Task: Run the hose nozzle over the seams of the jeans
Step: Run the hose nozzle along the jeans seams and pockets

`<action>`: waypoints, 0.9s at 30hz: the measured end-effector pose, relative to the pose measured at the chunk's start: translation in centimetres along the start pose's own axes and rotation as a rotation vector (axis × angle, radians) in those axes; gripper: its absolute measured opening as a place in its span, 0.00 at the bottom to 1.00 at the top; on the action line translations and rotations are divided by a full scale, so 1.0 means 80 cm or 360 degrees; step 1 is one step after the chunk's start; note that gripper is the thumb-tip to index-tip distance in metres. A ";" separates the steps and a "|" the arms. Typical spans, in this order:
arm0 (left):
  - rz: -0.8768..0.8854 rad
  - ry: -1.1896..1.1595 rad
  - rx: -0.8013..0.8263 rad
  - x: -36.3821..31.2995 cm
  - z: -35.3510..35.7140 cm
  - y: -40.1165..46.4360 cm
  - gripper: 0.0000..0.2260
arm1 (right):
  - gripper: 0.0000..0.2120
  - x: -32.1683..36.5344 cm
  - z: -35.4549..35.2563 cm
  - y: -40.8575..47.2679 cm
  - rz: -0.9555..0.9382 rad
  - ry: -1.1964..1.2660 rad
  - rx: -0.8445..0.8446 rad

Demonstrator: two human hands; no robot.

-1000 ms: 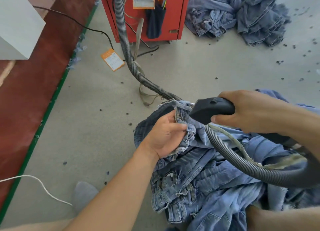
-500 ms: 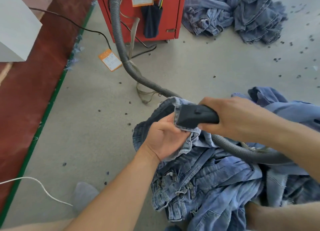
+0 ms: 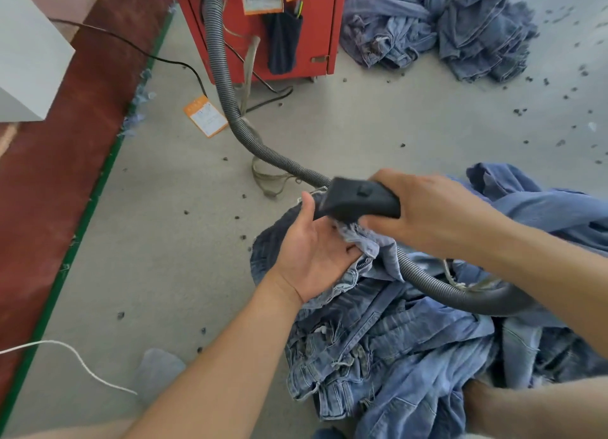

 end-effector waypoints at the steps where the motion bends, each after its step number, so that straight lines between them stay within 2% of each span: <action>1: -0.0008 -0.0035 0.0001 0.002 -0.001 -0.001 0.39 | 0.12 -0.004 -0.011 0.004 0.0019 0.0020 -0.0092; 3: 0.0005 -0.0076 -0.0012 -0.001 -0.003 -0.002 0.42 | 0.12 -0.020 -0.035 0.006 0.0078 0.0040 -0.0181; 4: 0.0035 -0.0090 -0.0017 -0.006 -0.005 -0.003 0.42 | 0.12 -0.029 -0.042 0.005 0.0086 0.0034 -0.0143; 8: 0.0075 -0.0154 0.0003 -0.016 -0.004 -0.004 0.41 | 0.12 -0.024 -0.009 -0.016 -0.0019 -0.0019 0.0322; 9: 0.0061 -0.0153 -0.0005 -0.013 -0.005 -0.004 0.41 | 0.11 -0.014 0.004 -0.018 -0.0065 -0.0012 0.0356; 12: 0.0000 -0.0155 -0.0077 0.001 -0.009 -0.005 0.34 | 0.12 0.013 0.012 -0.008 -0.0153 0.0119 0.0170; 14: -0.0047 -0.0138 -0.0088 0.010 -0.004 -0.005 0.27 | 0.13 0.009 -0.008 0.005 -0.0085 0.0192 0.0028; 17: 0.0014 -0.0064 -0.0215 0.008 -0.011 -0.003 0.23 | 0.13 -0.024 -0.047 0.009 0.0052 0.0265 -0.0077; 20: 0.0176 0.0204 -0.0374 -0.008 -0.016 -0.003 0.19 | 0.12 -0.051 -0.070 0.001 0.0152 0.0319 -0.0095; 24: 0.0291 0.0490 -0.0667 -0.016 -0.019 0.005 0.08 | 0.12 -0.050 -0.063 -0.001 0.0177 0.0319 -0.0008; 27: 0.0370 0.0738 -0.0851 -0.021 -0.023 0.005 0.11 | 0.12 -0.039 -0.047 0.000 0.0160 0.0165 0.0118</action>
Point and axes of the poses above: each hand's wrist, its own y-axis towards the middle knuckle, its own z-axis out of the palm, x = y × z, the point moved 9 cm from there along y, towards the middle knuckle, and after that the axes turned 1 degree about -y, right-handed, at the moved point
